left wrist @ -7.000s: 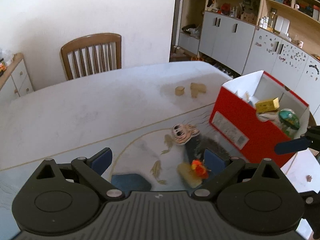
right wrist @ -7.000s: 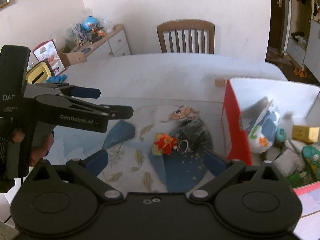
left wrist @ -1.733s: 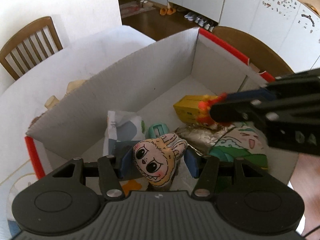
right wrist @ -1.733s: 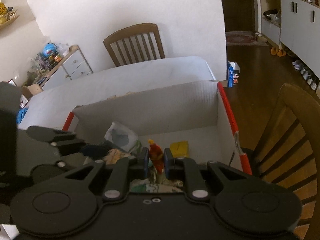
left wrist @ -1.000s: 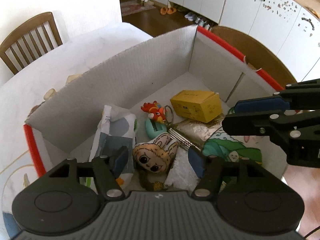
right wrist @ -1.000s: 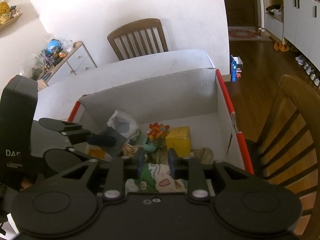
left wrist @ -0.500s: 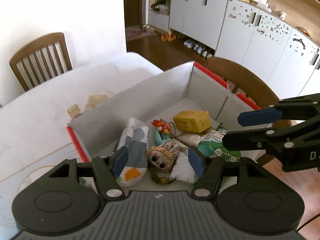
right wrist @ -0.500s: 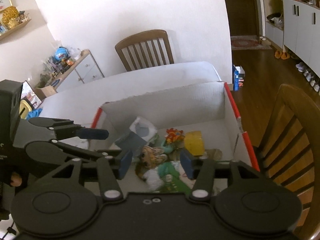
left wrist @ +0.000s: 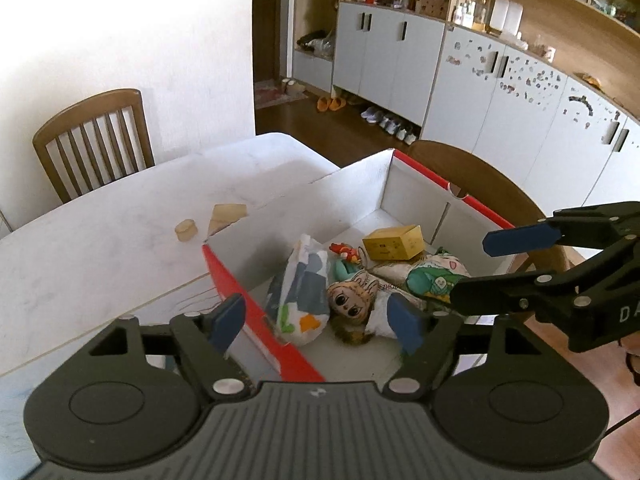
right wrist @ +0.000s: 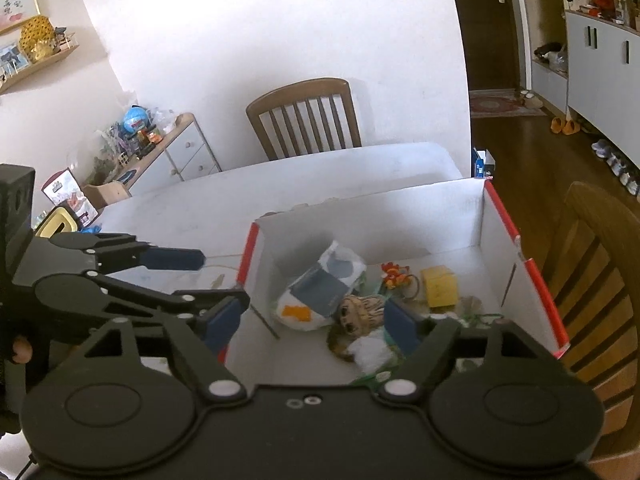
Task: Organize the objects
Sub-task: 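Move left tool to the yellow foam cylinder while right tool approaches the seed bag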
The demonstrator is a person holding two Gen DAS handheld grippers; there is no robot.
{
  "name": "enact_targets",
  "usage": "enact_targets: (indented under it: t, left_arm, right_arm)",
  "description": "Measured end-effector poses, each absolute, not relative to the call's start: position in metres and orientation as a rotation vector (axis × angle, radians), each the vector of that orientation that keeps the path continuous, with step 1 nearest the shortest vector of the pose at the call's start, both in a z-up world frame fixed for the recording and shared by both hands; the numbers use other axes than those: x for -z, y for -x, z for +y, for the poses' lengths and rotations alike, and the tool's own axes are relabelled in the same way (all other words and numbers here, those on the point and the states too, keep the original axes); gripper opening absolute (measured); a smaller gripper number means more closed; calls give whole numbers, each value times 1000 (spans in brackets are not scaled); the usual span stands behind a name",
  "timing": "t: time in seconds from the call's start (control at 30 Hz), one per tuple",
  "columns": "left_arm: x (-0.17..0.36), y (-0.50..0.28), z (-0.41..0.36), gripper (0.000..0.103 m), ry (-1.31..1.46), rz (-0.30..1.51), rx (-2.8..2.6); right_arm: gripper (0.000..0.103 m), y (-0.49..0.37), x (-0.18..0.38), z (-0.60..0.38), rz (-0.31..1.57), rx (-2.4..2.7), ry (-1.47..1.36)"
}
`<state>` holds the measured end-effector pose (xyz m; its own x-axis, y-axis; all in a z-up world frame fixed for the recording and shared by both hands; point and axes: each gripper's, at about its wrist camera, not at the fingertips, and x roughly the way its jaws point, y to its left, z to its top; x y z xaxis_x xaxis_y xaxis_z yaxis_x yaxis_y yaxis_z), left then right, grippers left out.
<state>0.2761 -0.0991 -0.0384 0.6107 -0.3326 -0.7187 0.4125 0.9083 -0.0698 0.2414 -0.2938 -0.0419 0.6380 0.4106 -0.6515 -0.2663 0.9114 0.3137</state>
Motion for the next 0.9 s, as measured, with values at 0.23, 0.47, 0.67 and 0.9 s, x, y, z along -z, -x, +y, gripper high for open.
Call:
enact_targets:
  t: [0.23, 0.47, 0.67, 0.9]
  left_arm:
    - [35, -264, -67, 81, -83, 794, 442]
    - [40, -262, -33, 88, -64, 806, 437]
    - [53, -262, -4, 101, -65, 811, 431]
    - [80, -261, 28, 101, -55, 836, 419]
  right_arm:
    - [95, -232, 40, -270, 773, -358, -226]
    - [99, -228, 41, -239, 778, -349, -217]
    - [99, -228, 46, -213, 797, -356, -205]
    - [99, -231, 49, -184, 820, -355, -204]
